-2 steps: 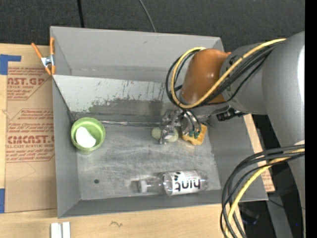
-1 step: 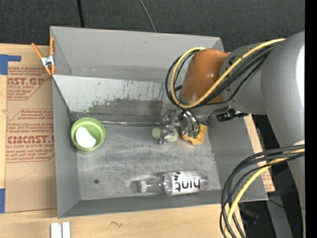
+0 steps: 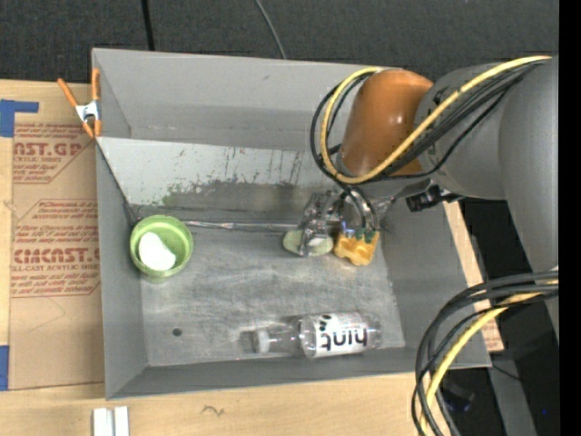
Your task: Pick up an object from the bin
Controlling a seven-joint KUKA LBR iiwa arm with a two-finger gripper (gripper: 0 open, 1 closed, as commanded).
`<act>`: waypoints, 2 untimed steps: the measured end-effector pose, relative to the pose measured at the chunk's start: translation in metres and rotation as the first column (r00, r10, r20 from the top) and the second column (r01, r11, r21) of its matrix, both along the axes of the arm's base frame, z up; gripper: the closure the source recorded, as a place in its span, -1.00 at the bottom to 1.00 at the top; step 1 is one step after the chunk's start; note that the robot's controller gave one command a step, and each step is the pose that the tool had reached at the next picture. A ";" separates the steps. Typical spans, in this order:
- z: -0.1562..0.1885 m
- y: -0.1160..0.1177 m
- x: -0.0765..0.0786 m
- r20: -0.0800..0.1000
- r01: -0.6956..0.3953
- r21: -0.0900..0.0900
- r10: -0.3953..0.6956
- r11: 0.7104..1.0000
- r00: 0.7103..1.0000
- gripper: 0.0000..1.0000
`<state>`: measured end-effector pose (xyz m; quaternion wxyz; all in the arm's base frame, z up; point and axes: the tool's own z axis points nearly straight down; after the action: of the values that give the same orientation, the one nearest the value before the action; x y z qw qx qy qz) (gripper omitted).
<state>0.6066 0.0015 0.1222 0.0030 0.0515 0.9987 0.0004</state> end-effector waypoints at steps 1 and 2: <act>0.017 0.000 -0.001 -0.002 0.022 0.001 -0.022 1.000 1.000 1.00; 0.001 0.001 0.000 -0.006 -0.001 -0.001 0.001 1.000 1.000 1.00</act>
Offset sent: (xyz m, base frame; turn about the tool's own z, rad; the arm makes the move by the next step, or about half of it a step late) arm 0.0000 0.0001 0.0025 0.0000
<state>0.6067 0.0022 0.1236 0.0002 0.0512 0.9987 0.0000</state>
